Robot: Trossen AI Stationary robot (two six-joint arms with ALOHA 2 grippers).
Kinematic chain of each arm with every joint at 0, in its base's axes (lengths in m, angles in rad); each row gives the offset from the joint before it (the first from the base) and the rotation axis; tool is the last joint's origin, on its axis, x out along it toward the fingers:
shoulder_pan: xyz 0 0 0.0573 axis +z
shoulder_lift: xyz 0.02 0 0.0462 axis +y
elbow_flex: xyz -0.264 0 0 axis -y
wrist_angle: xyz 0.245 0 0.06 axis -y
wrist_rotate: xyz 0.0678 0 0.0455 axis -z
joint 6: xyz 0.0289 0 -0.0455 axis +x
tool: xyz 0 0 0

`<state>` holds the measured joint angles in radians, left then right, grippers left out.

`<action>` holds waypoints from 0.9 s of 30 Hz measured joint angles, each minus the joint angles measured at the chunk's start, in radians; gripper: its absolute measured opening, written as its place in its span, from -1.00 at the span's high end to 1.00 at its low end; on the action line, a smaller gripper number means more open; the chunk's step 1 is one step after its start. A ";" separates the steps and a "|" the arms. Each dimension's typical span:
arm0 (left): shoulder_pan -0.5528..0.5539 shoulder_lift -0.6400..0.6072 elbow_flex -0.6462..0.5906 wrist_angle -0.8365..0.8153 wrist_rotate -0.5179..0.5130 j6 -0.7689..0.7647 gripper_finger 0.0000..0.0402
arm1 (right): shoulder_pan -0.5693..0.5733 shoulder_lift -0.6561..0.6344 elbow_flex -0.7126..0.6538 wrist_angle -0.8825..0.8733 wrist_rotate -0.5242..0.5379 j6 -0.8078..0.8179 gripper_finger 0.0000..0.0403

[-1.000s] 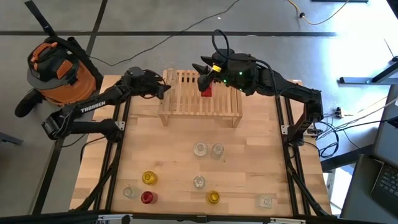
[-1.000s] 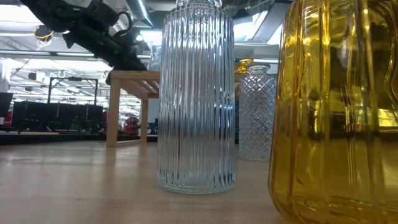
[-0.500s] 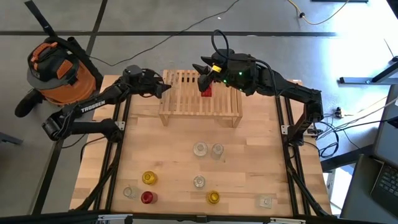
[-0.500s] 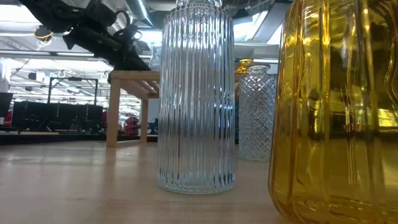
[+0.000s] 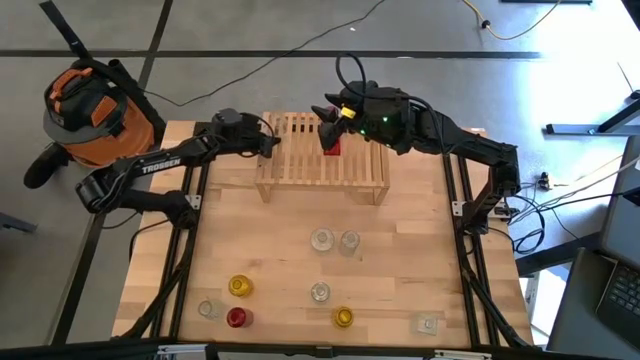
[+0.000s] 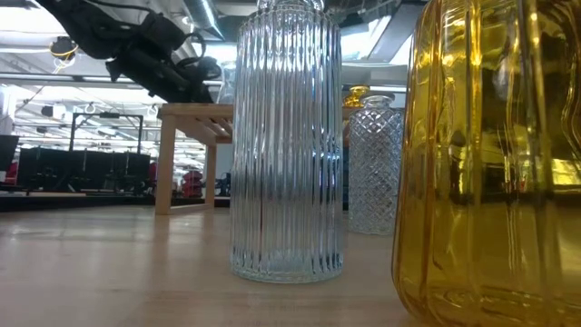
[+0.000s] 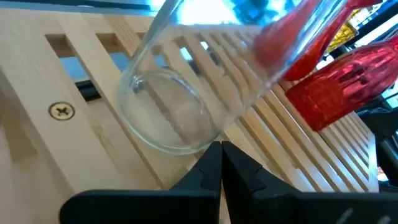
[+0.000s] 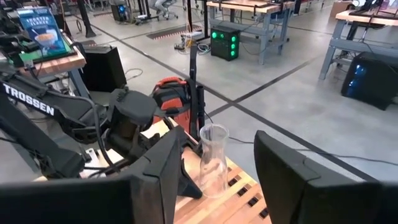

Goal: Sort vases onto shelf
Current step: Put the transparent vase on the shelf, then put the yellow vase on the shelf align with the other yellow vase

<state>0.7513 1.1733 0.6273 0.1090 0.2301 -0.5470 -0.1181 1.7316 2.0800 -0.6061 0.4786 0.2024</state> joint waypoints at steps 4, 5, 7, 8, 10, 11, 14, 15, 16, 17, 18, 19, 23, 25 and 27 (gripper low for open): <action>0.001 0.009 0.000 0.016 -0.026 0.006 1.00 | 0.000 -0.010 0.000 -0.012 0.000 0.001 0.20; 0.001 0.011 0.000 0.019 -0.035 0.006 1.00 | 0.000 -0.012 0.000 -0.013 0.000 0.001 0.20; 0.000 0.011 0.000 0.021 -0.057 0.014 1.00 | 0.000 -0.013 0.000 -0.017 0.000 0.001 0.20; 0.000 0.011 0.000 0.023 -0.072 0.025 1.00 | 0.000 -0.013 0.000 -0.021 0.000 0.001 0.20; 0.001 0.012 0.000 0.030 -0.098 0.031 1.00 | 0.000 -0.013 0.000 -0.024 0.000 0.001 0.20; 0.003 0.012 0.000 0.035 -0.107 0.031 1.00 | 0.000 -0.014 0.000 -0.025 0.001 0.001 0.20; 0.011 0.012 0.000 0.045 -0.116 0.031 1.00 | 0.000 -0.014 0.000 -0.026 0.001 0.001 0.20; 0.014 0.012 0.000 0.044 -0.111 0.031 1.00 | 0.000 -0.014 0.000 -0.027 0.001 0.001 0.20; 0.017 0.012 0.000 0.044 -0.102 0.031 1.00 | 0.000 -0.014 0.000 -0.027 0.001 0.001 0.20; 0.017 0.012 0.000 0.044 -0.089 0.031 1.00 | 0.000 -0.014 0.000 -0.027 0.000 0.001 0.20; 0.017 0.012 0.000 0.044 -0.075 0.031 1.00 | 0.000 -0.014 0.000 -0.027 0.000 0.001 0.20; 0.016 0.011 0.000 0.044 -0.058 0.028 1.00 | 0.000 -0.014 0.000 -0.028 0.000 0.001 0.20; -0.003 -0.018 0.000 0.032 -0.010 0.006 1.00 | 0.000 -0.014 0.000 -0.042 0.000 0.001 0.20; -0.025 -0.063 0.000 -0.008 -0.012 0.006 1.00 | 0.000 -0.019 0.000 -0.060 -0.001 0.002 0.20; -0.057 -0.133 0.000 -0.100 -0.039 0.009 1.00 | 0.000 -0.027 0.000 -0.062 -0.016 0.003 0.20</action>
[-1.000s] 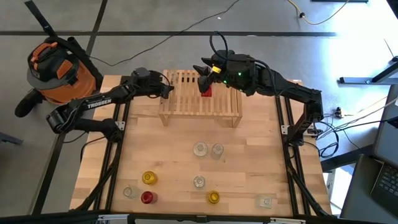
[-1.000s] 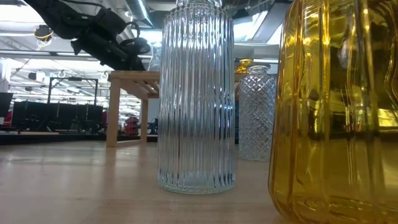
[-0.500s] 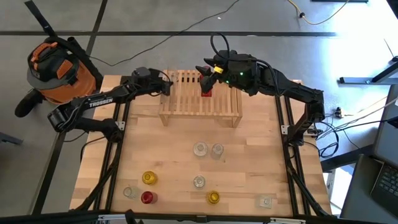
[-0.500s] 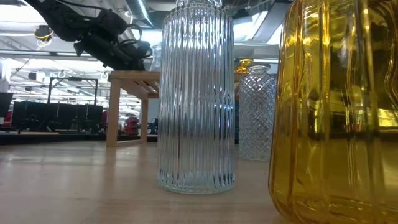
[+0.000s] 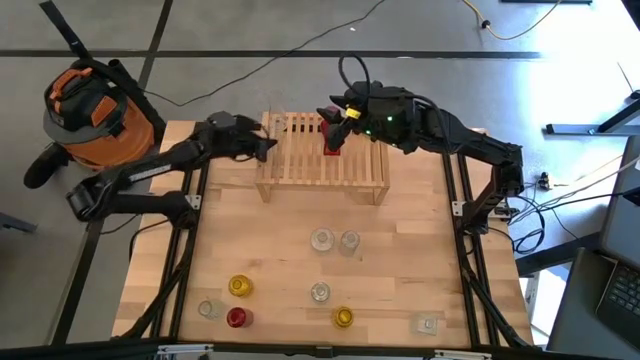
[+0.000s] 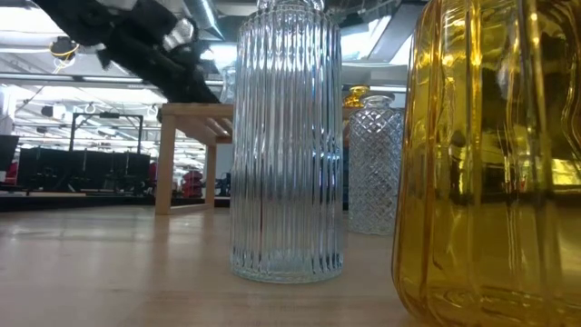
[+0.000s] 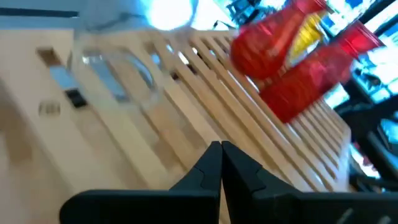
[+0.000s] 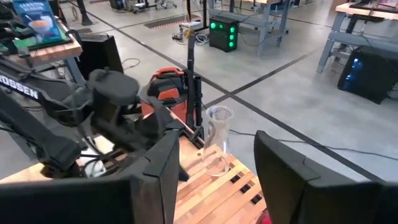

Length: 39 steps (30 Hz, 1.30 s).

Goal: Sort vases onto shelf
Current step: Put the yellow vase on the shelf align with the other yellow vase

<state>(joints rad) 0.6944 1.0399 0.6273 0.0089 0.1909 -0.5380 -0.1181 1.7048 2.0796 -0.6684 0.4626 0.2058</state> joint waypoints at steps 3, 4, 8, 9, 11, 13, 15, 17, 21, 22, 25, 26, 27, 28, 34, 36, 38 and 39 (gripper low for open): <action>-0.056 -0.138 0.000 -0.171 -0.068 0.021 1.00 | 0.000 -0.020 0.000 -0.006 -0.040 -0.001 0.20; -0.074 -0.188 0.000 -0.227 -0.081 0.021 1.00 | 0.000 -0.026 0.001 -0.015 -0.053 -0.003 0.20; -0.172 -0.382 0.000 -0.417 -0.051 0.018 1.00 | 0.000 -0.033 0.002 -0.090 -0.127 -0.029 0.20; -0.202 -0.428 0.000 -0.458 -0.022 0.016 1.00 | 0.000 -0.033 0.001 -0.123 -0.167 -0.036 0.20; -0.271 -0.505 0.000 -0.526 0.051 -0.010 1.00 | 0.000 -0.034 0.001 -0.183 -0.230 -0.051 0.20; -0.356 -0.560 0.018 -0.608 0.096 -0.050 1.00 | 0.000 -0.036 0.001 -0.241 -0.280 -0.057 0.20; -0.453 -0.578 0.051 -0.713 0.094 -0.085 1.00 | 0.001 -0.036 0.001 -0.282 -0.299 -0.058 0.20; -0.557 -0.567 0.088 -0.817 0.051 -0.118 1.00 | 0.001 -0.036 0.000 -0.305 -0.298 -0.058 0.20; -0.755 -0.475 0.137 -0.862 0.034 -0.146 1.00 | 0.000 -0.036 0.000 -0.296 -0.291 -0.084 0.20; -0.806 -0.440 0.147 -0.862 0.037 -0.158 1.00 | 0.000 -0.036 0.000 -0.293 -0.281 -0.091 0.20; -0.962 -0.309 0.169 -0.857 0.050 -0.187 1.00 | 0.000 -0.036 0.000 -0.294 -0.273 -0.106 0.20; -1.013 -0.262 0.171 -0.859 0.049 -0.193 1.00 | 0.000 -0.036 0.000 -0.297 -0.273 -0.106 0.20; -1.061 -0.217 0.172 -0.855 0.044 -0.204 1.00 | 0.000 -0.036 0.000 -0.302 -0.273 -0.106 0.20; -1.111 -0.173 0.172 -0.847 0.026 -0.219 1.00 | 0.000 -0.036 0.000 -0.310 -0.273 -0.106 0.20; -1.288 -0.006 0.172 -0.820 -0.134 -0.375 1.00 | 0.000 -0.036 0.000 -0.359 -0.274 -0.102 0.20; -1.307 0.025 0.173 -0.816 -0.147 -0.449 1.00 | 0.000 -0.036 0.000 -0.361 -0.279 -0.102 0.20; -1.323 0.052 0.173 -0.790 -0.133 -0.484 1.00 | 0.000 -0.036 0.000 -0.360 -0.280 -0.102 0.20; -1.328 0.063 0.173 -0.762 -0.116 -0.483 0.99 | 0.000 -0.036 0.000 -0.360 -0.280 -0.103 0.20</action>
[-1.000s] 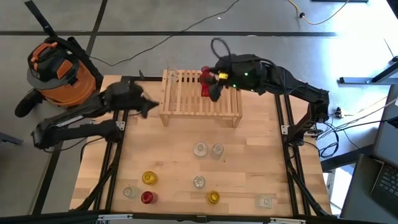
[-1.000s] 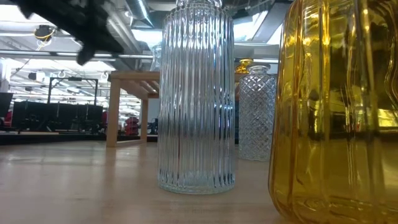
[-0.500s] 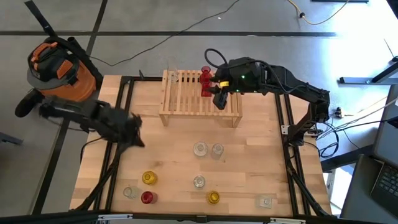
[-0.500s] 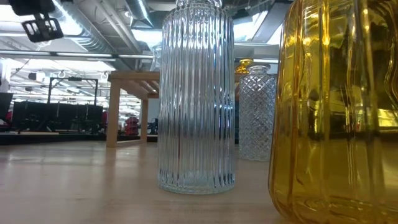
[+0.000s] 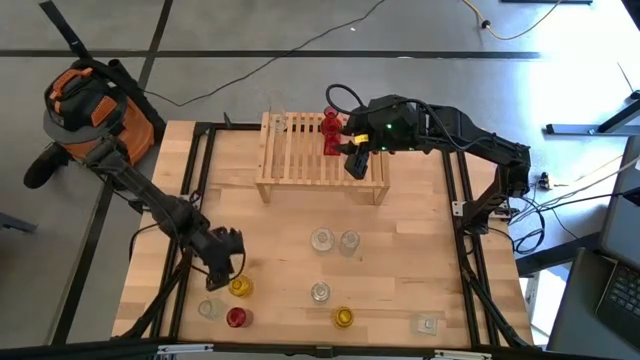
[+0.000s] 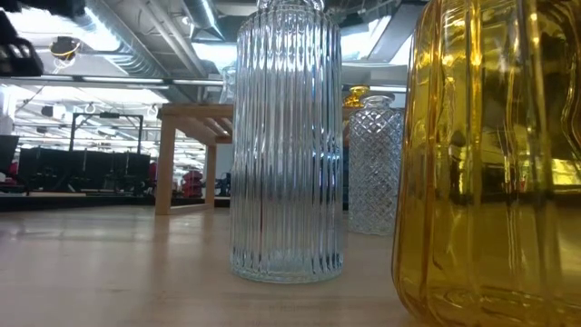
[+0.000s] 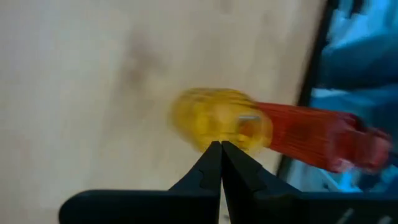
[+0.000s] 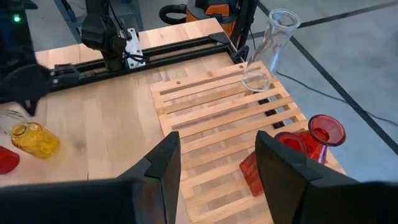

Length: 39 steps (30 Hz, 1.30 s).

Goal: Sort vases onto shelf
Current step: Put the yellow vase on the shelf align with the other yellow vase

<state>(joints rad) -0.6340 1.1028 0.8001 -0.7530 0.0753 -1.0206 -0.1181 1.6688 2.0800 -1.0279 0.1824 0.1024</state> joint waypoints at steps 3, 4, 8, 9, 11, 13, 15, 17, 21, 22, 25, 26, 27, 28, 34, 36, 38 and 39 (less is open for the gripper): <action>-0.012 0.021 0.000 0.060 0.015 0.005 0.91 | 0.000 0.000 0.000 0.000 -0.001 -0.002 0.20; -0.015 0.025 0.000 0.079 0.015 0.002 0.87 | 0.000 0.000 0.000 0.000 -0.006 -0.002 0.20; -0.016 0.056 0.002 0.112 0.009 -0.019 0.72 | 0.000 0.000 0.000 -0.002 -0.045 -0.003 0.20; -0.016 0.066 0.002 0.108 0.005 -0.023 0.68 | 0.000 0.000 0.000 -0.004 -0.049 -0.002 0.20; -0.016 0.089 0.002 0.100 0.005 -0.024 0.62 | 0.000 0.000 0.000 -0.018 -0.061 -0.002 0.20; -0.016 0.113 0.002 0.079 0.001 -0.038 0.57 | 0.001 0.000 0.000 -0.039 -0.075 -0.001 0.20; -0.016 0.136 0.001 0.077 -0.002 -0.052 0.53 | 0.001 0.000 0.000 -0.058 -0.091 0.002 0.20; -0.016 0.158 0.002 0.077 0.008 -0.065 0.51 | 0.001 0.000 0.000 -0.073 -0.106 0.002 0.20; -0.015 0.212 0.007 0.103 0.058 -0.077 0.51 | 0.001 0.000 0.000 -0.094 -0.124 0.003 0.20; -0.015 0.224 0.008 0.105 0.065 -0.078 0.52 | 0.001 0.000 0.000 -0.099 -0.125 0.003 0.20; -0.015 0.239 0.010 0.106 0.067 -0.097 0.65 | 0.000 0.000 0.000 -0.113 -0.135 0.003 0.20; -0.016 0.239 0.010 0.109 0.060 -0.100 0.74 | 0.000 -0.003 0.000 -0.122 -0.138 0.003 0.20; -0.015 0.238 0.010 0.112 0.051 -0.101 0.84 | 0.000 -0.005 -0.001 -0.133 -0.140 0.003 0.20; -0.013 0.235 0.013 0.106 0.035 -0.100 0.90 | 0.000 -0.008 -0.001 -0.137 -0.139 0.003 0.20; 0.046 0.235 0.097 -0.055 -0.072 -0.022 0.93 | 0.000 -0.050 -0.001 -0.159 -0.105 0.000 0.20; 0.084 0.236 0.137 -0.119 -0.087 0.022 0.94 | 0.000 -0.064 -0.001 -0.158 -0.096 -0.001 0.20; 0.120 0.236 0.177 -0.156 -0.098 0.063 0.97 | 0.000 -0.076 -0.001 -0.159 -0.086 -0.004 0.20; 0.138 0.236 0.197 -0.158 -0.100 0.084 0.99 | 0.000 -0.080 -0.001 -0.159 -0.083 -0.005 0.20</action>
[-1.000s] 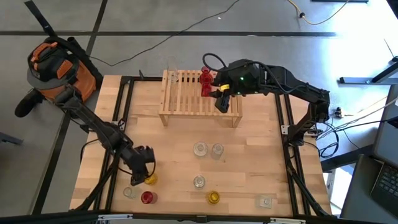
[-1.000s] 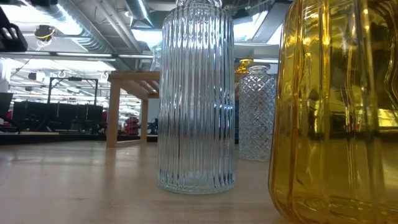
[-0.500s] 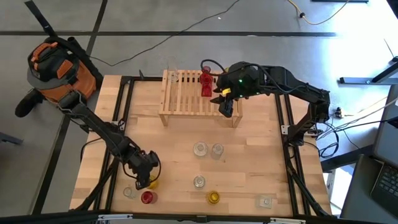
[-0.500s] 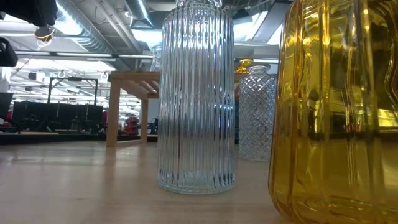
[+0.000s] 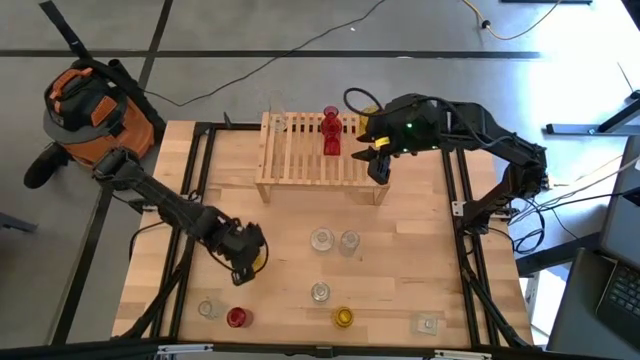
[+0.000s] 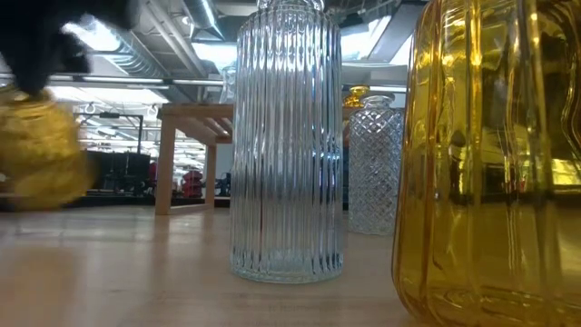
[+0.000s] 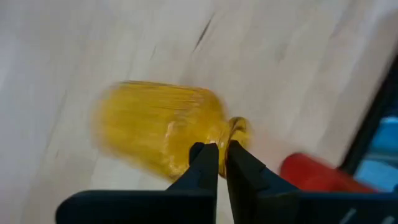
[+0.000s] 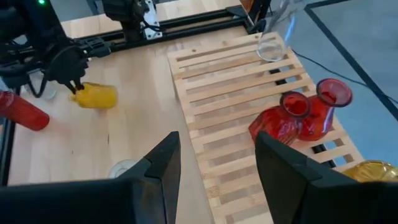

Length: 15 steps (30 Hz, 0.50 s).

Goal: Sort vases onto shelf
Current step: Put the yellow vase on the shelf align with the other yellow vase

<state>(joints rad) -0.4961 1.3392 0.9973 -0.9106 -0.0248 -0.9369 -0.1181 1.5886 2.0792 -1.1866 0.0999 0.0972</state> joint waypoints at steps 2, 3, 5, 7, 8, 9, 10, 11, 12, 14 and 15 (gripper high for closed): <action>0.038 -0.002 0.036 -0.004 0.006 0.037 0.99 | 0.000 -0.009 0.000 -0.002 0.008 -0.001 0.20; 0.056 -0.002 0.052 -0.005 0.008 0.055 0.99 | 0.000 -0.011 0.000 -0.003 0.015 -0.001 0.20; 0.095 -0.001 0.091 -0.006 0.009 0.089 0.99 | 0.000 -0.017 0.000 -0.017 0.022 -0.001 0.20; 0.134 -0.002 0.133 0.002 0.011 0.115 0.99 | 0.000 -0.018 0.000 -0.025 0.022 -0.001 0.20; 0.155 -0.002 0.153 0.003 0.017 0.129 0.99 | 0.000 -0.019 0.000 -0.029 0.022 -0.001 0.20; 0.176 -0.002 0.172 0.001 0.028 0.141 0.99 | 0.000 -0.023 0.000 -0.042 0.022 -0.001 0.20; 0.197 -0.002 0.191 0.000 0.039 0.157 0.99 | 0.000 -0.024 0.000 -0.057 0.022 -0.001 0.20; 0.221 -0.002 0.212 0.001 0.051 0.166 0.99 | 0.000 -0.025 0.000 -0.064 0.022 -0.001 0.20; 0.246 -0.002 0.232 0.002 0.062 0.174 0.99 | 0.000 -0.029 0.000 -0.072 0.021 -0.001 0.20; 0.298 -0.003 0.271 0.012 0.077 0.193 0.99 | 0.000 -0.040 0.000 -0.105 0.021 -0.001 0.20; 0.326 -0.003 0.287 0.031 0.089 0.201 0.99 | 0.000 -0.049 0.000 -0.115 0.022 -0.001 0.20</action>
<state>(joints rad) -0.1704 1.3361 1.2845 -0.8797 0.0644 -0.7358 -0.1181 1.5400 2.0792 -1.3012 0.1218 0.0967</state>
